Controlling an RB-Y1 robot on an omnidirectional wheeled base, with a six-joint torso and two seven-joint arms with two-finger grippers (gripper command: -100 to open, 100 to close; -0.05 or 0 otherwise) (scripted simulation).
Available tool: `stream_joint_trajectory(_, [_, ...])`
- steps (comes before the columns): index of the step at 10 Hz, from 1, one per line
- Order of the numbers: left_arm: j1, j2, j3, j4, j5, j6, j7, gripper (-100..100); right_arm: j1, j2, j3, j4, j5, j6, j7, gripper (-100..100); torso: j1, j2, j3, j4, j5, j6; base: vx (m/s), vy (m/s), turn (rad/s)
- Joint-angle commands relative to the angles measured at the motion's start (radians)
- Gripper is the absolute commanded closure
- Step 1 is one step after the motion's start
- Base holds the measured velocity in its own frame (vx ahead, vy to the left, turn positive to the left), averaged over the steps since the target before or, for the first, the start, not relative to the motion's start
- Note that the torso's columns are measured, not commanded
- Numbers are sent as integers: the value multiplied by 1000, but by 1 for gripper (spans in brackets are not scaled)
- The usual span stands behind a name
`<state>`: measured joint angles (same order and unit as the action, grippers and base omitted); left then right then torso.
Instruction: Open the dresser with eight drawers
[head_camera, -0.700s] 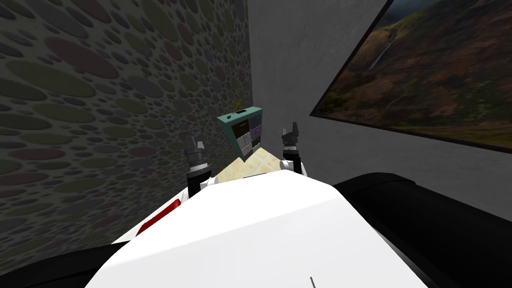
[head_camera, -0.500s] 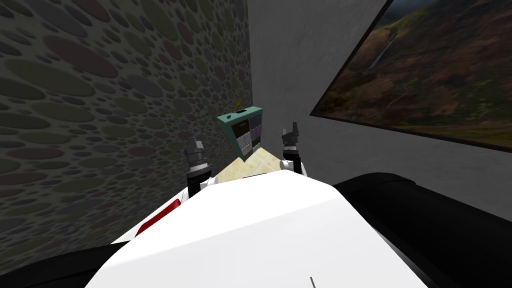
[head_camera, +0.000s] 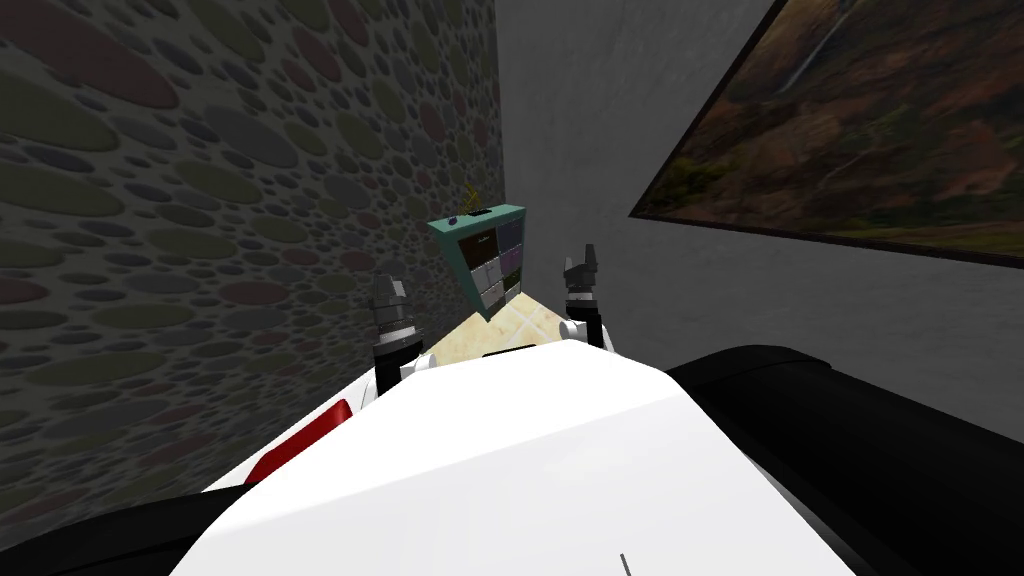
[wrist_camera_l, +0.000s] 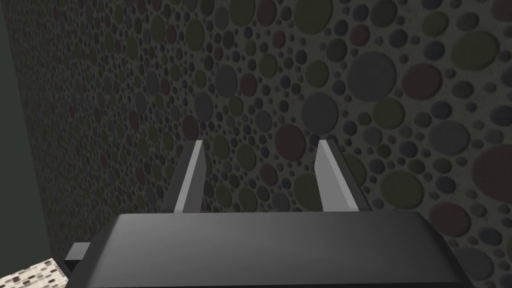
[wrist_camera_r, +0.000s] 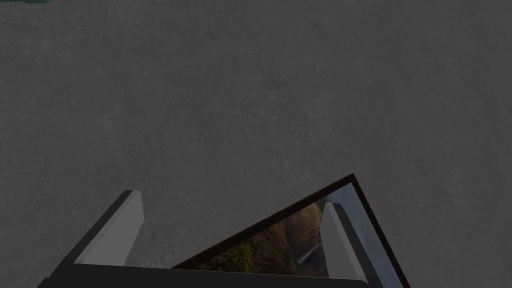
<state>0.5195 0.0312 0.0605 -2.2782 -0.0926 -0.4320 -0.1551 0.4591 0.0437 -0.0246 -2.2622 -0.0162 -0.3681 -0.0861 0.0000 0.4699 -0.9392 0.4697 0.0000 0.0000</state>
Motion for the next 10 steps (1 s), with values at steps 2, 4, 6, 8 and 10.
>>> stream_joint_trajectory(2, [0, 0, 0, 0, 0, 0, 0, 0, 0, 0, 0, 0, 0, 0, 0, 0, 0, 148, -295, 148, 0, 0, 0, 0, 0])
stream_joint_trajectory(4, [-7, 50, 6, 31, 2, -8, -2, -100, 0, 0, 0, 0, 0, 0, 0, 0, -1, 253, -513, 254, 0, 0, 62, -39, 31])
stream_joint_trajectory(6, [-19, 83, 17, 83, 6, -20, -4, -100, 0, 0, 0, 0, 0, 0, 0, 0, -3, 263, -538, 266, -1, 0, 131, -97, 59])
stream_joint_trajectory(8, [-29, 96, 26, 126, 9, -31, -7, -100, 0, 0, 0, 0, 0, 0, 0, 0, -1, 267, -538, 268, 0, 0, 132, -111, 48])
stream_joint_trajectory(10, [-40, 102, 35, 174, 12, -43, -9, -100, 0, 0, 0, 0, 0, 0, 0, 0, 1, 269, -536, 269, 0, 0, 142, -118, 50])
